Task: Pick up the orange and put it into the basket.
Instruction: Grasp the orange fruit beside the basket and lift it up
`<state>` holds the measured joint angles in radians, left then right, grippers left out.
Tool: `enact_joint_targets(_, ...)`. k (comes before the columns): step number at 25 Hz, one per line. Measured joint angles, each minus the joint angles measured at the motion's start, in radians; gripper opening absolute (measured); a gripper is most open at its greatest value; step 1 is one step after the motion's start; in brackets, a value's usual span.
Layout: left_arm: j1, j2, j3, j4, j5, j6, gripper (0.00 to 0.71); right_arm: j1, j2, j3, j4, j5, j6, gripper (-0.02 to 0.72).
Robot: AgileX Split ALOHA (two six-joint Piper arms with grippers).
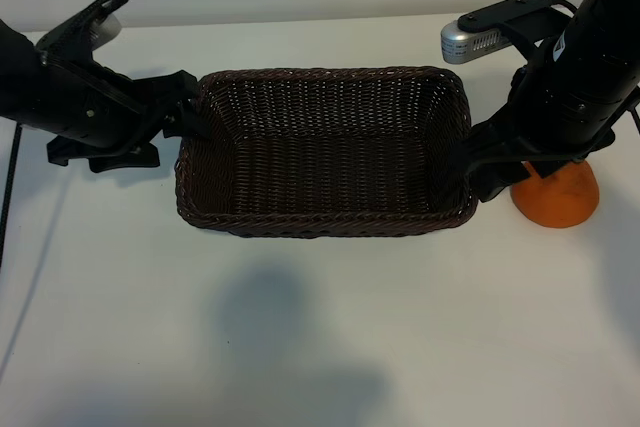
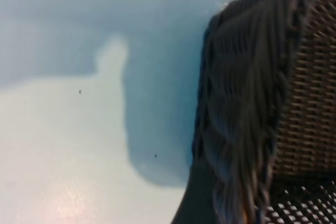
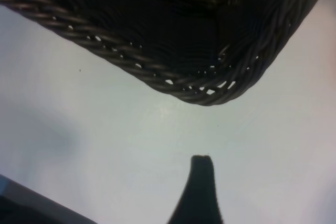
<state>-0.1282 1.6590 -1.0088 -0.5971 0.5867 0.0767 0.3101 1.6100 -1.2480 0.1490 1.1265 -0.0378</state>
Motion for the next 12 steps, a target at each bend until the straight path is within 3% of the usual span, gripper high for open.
enact_joint_targets(6, 0.000, -0.048, -0.025, 0.084, 0.076, -0.010, 0.632, 0.000, 0.000, 0.000, 0.000, 0.006, 0.000, 0.595)
enact_joint_targets(12, 0.000, -0.062, -0.164, 0.294, 0.222, -0.116, 0.615, 0.000, 0.000, 0.000, 0.000, 0.013, 0.000, 0.595)
